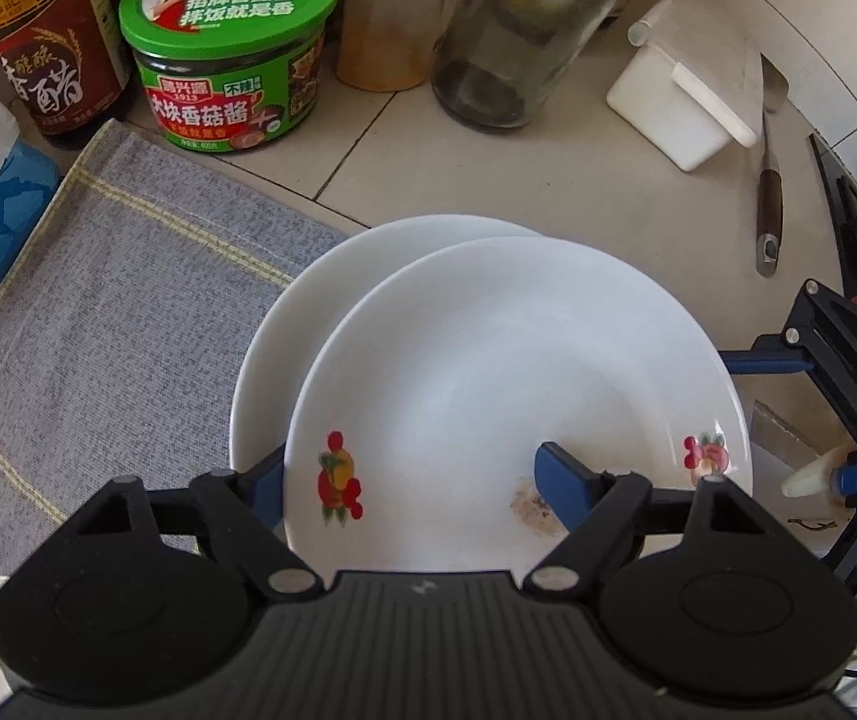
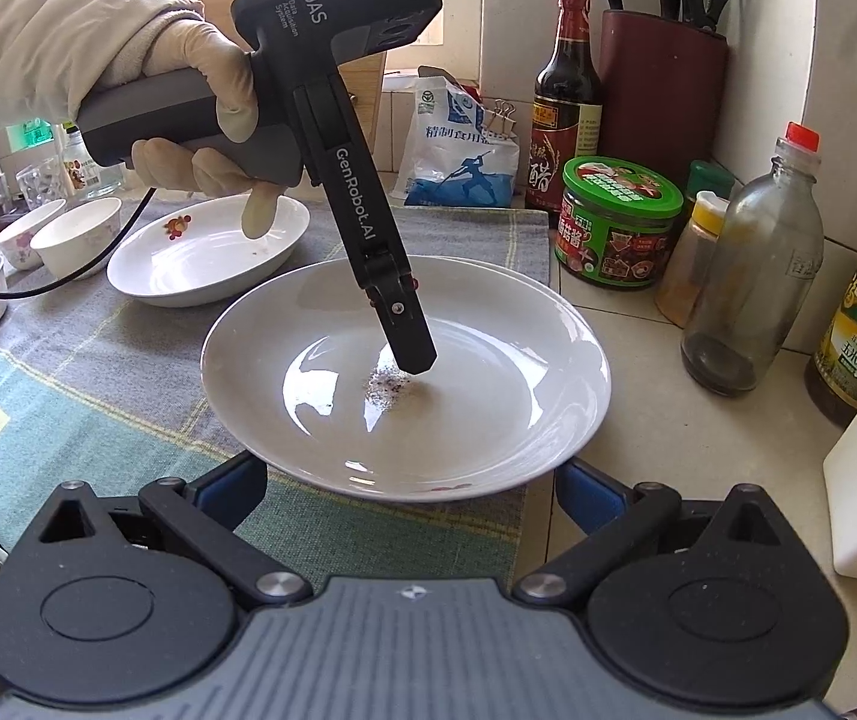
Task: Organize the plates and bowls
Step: 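Lower the stained plate with the left gripper onto the other white plate, then open the left gripper and pull it back from the stacked plates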
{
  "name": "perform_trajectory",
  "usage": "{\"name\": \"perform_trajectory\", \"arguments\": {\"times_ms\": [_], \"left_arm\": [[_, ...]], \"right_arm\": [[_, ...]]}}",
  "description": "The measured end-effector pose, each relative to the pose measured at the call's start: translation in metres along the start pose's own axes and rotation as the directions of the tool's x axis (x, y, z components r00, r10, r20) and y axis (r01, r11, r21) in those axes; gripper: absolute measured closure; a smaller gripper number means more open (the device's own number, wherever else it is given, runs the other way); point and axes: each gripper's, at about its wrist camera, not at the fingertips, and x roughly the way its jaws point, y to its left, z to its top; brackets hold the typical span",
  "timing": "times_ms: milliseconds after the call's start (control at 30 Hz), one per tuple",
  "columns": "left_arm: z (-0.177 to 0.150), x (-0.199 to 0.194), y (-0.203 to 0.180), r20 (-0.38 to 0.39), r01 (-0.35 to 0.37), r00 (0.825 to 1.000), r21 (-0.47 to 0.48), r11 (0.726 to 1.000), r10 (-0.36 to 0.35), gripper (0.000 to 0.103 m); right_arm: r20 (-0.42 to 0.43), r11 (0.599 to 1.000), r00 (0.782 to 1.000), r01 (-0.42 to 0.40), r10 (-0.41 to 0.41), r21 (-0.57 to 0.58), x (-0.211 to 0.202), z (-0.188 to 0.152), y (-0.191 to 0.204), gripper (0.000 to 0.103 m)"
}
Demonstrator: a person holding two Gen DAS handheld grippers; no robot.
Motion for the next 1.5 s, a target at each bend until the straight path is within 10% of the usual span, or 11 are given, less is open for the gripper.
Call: {"name": "perform_trajectory", "arguments": {"times_ms": [1067,1500], "left_arm": [[0.012,0.006,-0.024,-0.059,-0.130,0.989,0.041,0.991,0.133,0.013],[-0.027,-0.049,-0.022,0.160,-0.109,0.980,-0.050,0.993,0.116,0.013]], "right_arm": [[0.077,0.996,0.996,-0.044,0.037,0.083,-0.012,-0.004,-0.010,0.000],[0.064,0.999,0.998,0.010,-0.013,0.043,-0.001,0.007,-0.006,0.000]]}}
